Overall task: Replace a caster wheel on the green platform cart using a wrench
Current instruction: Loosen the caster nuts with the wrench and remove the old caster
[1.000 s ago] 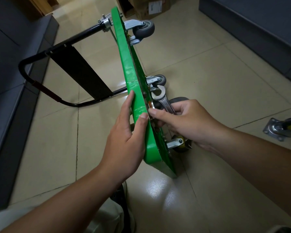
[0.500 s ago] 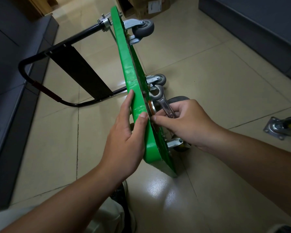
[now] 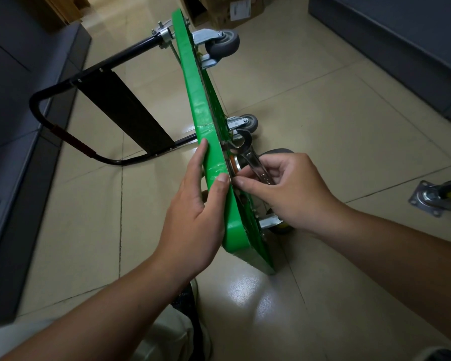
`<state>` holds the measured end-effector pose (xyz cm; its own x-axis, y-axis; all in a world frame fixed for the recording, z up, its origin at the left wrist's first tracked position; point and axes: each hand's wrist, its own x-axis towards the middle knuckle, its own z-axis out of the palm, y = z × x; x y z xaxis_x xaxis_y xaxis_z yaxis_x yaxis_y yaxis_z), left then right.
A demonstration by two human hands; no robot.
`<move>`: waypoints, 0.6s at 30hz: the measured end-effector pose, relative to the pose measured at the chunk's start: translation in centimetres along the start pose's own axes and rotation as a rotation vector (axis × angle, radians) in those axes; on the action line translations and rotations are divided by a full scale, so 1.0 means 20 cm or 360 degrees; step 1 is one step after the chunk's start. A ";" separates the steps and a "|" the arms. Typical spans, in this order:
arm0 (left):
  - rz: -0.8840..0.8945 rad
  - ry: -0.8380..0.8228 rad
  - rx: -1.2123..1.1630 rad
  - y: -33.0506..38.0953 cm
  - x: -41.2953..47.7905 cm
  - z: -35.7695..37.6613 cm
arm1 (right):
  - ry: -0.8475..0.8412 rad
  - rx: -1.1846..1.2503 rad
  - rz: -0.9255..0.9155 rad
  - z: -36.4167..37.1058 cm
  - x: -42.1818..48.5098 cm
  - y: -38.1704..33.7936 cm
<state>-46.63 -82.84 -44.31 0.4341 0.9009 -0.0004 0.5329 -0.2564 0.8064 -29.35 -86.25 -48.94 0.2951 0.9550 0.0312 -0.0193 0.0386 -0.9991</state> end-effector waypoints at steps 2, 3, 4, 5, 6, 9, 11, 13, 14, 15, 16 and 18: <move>0.0002 -0.0001 0.0005 0.00 0.00 0.00 | -0.0029 0.0022 0.0013 -0.01 0.00 -0.01; 0.0002 -0.0002 0.0004 0.00 0.00 0.00 | -0.0033 0.0017 0.0007 -0.01 0.00 -0.01; 0.0001 -0.0005 0.0003 0.00 0.00 0.00 | -0.0033 0.0007 -0.0004 -0.02 -0.01 -0.01; 0.0000 -0.0008 0.0001 0.00 0.00 0.00 | -0.0033 -0.0003 -0.0017 -0.02 -0.01 -0.01; 0.0000 -0.0010 -0.0004 0.00 0.00 0.00 | -0.0036 -0.0010 -0.0029 -0.02 -0.01 -0.01; 0.0001 -0.0015 -0.0011 0.00 0.00 0.00 | -0.0060 0.0000 -0.0039 -0.02 -0.02 0.00; 0.0002 -0.0019 -0.0015 0.00 0.00 0.00 | -0.0038 0.0029 -0.0036 -0.01 -0.02 0.00; 0.0000 -0.0018 -0.0027 0.00 0.00 0.00 | 0.0031 0.0049 -0.0051 -0.01 -0.02 0.00; 0.0000 -0.0018 -0.0031 0.00 0.00 0.00 | 0.0072 0.0015 -0.0061 0.00 -0.01 0.00; 0.0001 -0.0019 -0.0032 0.00 0.00 0.00 | 0.0109 -0.0050 -0.0069 0.01 -0.01 0.01; 0.0002 -0.0020 -0.0030 0.00 0.00 0.00 | 0.0143 -0.0120 -0.0069 0.01 -0.01 0.01; 0.0005 -0.0021 -0.0028 -0.01 0.00 0.00 | 0.0195 -0.0242 -0.0038 0.00 0.00 0.01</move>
<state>-46.72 -82.86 -44.40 0.4456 0.8952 -0.0054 0.5188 -0.2533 0.8165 -29.44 -86.22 -49.22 0.4081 0.9109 0.0606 0.1313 0.0072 -0.9913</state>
